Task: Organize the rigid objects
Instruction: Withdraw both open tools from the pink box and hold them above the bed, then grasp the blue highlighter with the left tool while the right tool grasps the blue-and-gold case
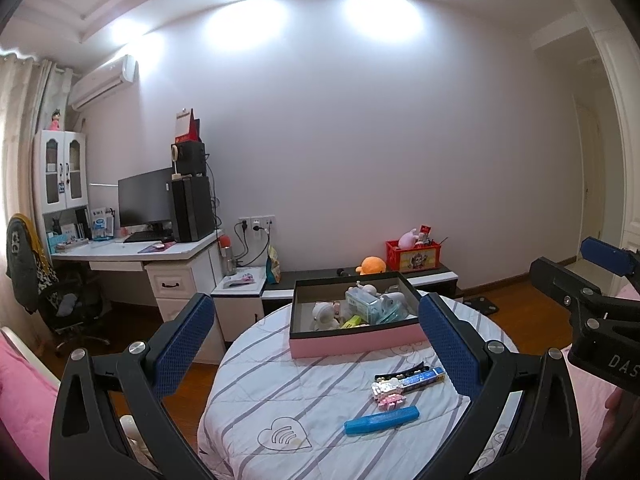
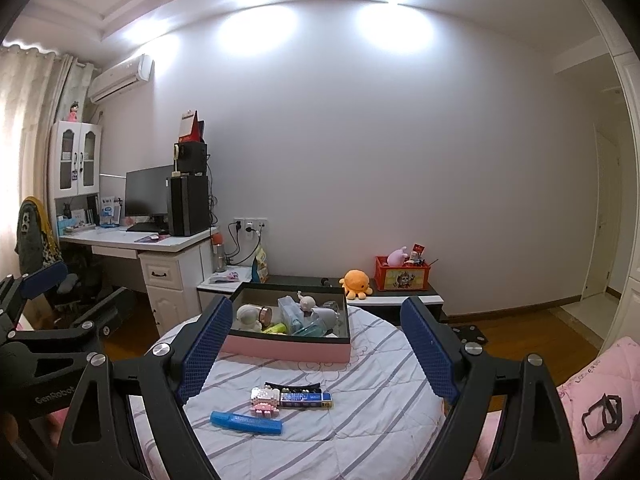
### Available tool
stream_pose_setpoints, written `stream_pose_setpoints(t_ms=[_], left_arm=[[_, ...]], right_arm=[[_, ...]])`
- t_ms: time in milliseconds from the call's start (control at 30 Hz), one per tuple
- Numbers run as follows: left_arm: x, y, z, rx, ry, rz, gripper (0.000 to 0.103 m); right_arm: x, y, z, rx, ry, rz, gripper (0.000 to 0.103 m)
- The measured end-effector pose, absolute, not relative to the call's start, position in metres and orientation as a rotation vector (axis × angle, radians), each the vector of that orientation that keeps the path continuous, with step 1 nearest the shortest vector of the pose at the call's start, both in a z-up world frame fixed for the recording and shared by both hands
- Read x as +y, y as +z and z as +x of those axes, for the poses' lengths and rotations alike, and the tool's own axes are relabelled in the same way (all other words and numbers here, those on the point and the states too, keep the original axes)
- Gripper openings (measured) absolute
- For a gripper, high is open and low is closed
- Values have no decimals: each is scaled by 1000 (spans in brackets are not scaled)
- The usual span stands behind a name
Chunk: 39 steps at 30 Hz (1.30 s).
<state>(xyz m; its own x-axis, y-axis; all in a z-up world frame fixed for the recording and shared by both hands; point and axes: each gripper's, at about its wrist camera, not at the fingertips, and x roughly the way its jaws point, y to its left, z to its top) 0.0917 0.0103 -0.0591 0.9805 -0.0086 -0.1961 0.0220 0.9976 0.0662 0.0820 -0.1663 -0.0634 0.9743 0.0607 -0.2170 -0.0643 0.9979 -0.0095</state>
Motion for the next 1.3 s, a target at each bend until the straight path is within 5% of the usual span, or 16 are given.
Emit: stream_pose_setpoints(t_ms=[333, 833, 1100, 1300], left_arm=[[6, -82, 114, 286, -70, 92, 103], [-32, -238, 212, 804, -298, 236, 103], [-40, -261, 244, 876, -351, 243, 103], [-40, -257, 245, 865, -437, 221, 64]], right_arm=[[-176, -78, 98, 280, 53, -13, 87], [-227, -169, 169, 570, 8, 49, 87], [-237, -208, 198, 688, 24, 80, 87], [-238, -222, 212, 731, 35, 78, 87]])
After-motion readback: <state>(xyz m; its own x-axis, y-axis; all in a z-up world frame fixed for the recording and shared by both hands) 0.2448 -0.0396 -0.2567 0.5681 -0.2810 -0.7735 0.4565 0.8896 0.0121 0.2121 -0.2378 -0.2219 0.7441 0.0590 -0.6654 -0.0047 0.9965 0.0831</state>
